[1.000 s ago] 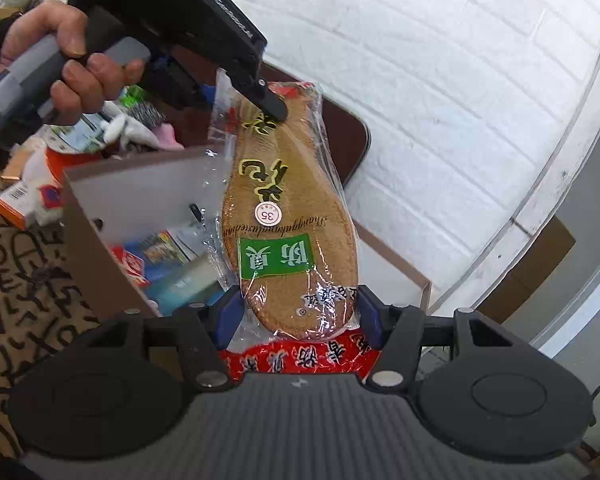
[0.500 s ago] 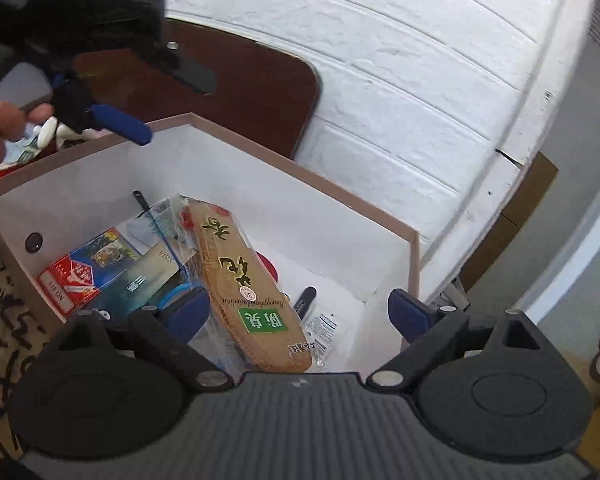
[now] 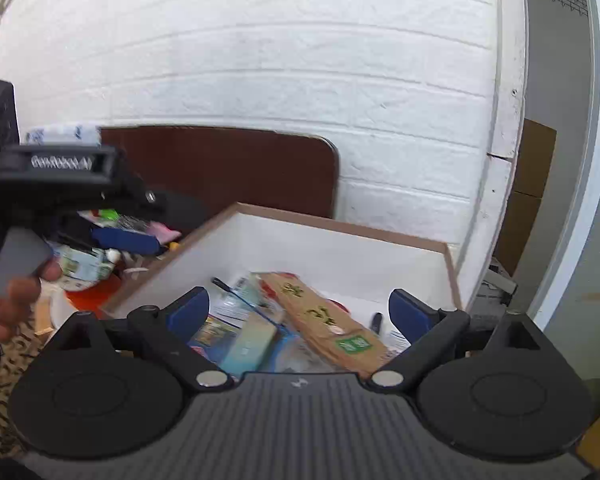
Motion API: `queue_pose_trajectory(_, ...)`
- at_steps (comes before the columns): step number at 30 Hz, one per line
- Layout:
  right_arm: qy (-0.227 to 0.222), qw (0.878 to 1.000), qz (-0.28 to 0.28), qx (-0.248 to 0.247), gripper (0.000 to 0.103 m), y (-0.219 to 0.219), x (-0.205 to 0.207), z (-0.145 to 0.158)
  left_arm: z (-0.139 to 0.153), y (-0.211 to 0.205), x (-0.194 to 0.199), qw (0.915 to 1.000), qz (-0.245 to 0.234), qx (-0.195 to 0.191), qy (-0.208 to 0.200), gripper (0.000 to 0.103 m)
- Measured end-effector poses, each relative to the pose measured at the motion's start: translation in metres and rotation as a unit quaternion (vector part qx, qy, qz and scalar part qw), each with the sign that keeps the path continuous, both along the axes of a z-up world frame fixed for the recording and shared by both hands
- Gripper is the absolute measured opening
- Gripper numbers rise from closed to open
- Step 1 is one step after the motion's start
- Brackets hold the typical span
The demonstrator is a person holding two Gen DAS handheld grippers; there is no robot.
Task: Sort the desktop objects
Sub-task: 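Open the right tool to drop the insole while the left tool releases the floral packet, then withdraw both open tools from the box back over the items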
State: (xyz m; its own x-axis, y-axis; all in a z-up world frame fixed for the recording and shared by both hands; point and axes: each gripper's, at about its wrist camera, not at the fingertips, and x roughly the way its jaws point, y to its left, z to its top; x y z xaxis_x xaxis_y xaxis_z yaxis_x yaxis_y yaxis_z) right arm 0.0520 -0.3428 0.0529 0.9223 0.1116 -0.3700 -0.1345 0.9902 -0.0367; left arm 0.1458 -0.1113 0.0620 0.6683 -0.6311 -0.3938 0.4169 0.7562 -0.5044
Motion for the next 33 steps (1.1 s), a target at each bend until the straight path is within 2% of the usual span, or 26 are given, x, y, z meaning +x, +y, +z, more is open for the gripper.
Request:
queue_pose_trajectory(5, 0.0, 1.0, 0.019, 0.002, 0.095, 0.036, -0.029, -0.003, -0.003, 0.018, -0.042, 0.9955, 0.053, 0.079, -0.002, 0.096)
queue_pose_trajectory(10, 0.022, 0.999, 0.034, 0.007, 0.095, 0.068, -0.046, -0.021, -0.017, 0.042, -0.077, 0.9893, 0.08, 0.121, -0.009, 0.096)
queue_pose_trajectory(16, 0.058, 0.997, 0.042, 0.032, 0.095, 0.098, -0.056, -0.042, -0.034, 0.06, -0.105, 0.9761, 0.109, 0.187, -0.022, 0.096)
queue_pose_trajectory(26, 0.102, 0.991, 0.073, 0.044, 0.095, 0.145, -0.064, -0.063, -0.056, 0.093, -0.12, 0.967, 0.153, 0.202, 0.021, 0.095)
queue_pose_trajectory(33, 0.125, 0.988, 0.083, 0.024, 0.095, 0.173, -0.061, -0.073, -0.072, 0.117, -0.129, 0.9644, 0.174, 0.193, 0.051, 0.095)
